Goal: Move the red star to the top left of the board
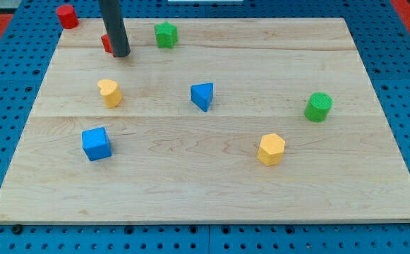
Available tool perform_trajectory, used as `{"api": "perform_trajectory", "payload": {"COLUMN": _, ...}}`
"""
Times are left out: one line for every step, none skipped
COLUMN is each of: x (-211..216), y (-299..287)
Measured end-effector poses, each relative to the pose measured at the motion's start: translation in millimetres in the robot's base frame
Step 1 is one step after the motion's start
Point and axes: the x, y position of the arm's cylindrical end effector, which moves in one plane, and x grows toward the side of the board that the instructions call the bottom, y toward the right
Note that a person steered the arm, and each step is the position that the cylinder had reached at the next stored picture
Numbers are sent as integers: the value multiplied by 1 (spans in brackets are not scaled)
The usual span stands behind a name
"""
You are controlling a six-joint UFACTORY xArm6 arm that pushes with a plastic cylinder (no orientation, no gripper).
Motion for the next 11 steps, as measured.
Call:
{"api": "perform_trajectory", "payload": {"x": -21, "y": 0}}
{"api": "perform_trajectory", "payload": {"x": -44, "y": 0}}
{"api": "perform_trajectory", "payload": {"x": -65, "y": -7}}
{"api": "perform_trajectory", "payload": {"x": -74, "y": -27}}
{"api": "perform_trajectory", "payload": {"x": -75, "y": -51}}
{"api": "perform_trajectory", "payload": {"x": -75, "y": -63}}
{"api": "perform_trajectory", "payload": {"x": -75, "y": -57}}
{"api": "perform_trajectory", "payload": {"x": -75, "y": -57}}
{"api": "perform_trajectory", "payload": {"x": -75, "y": -39}}
{"api": "perform_trajectory", "payload": {"x": -75, "y": -40}}
{"api": "perform_trajectory", "payload": {"x": -75, "y": -40}}
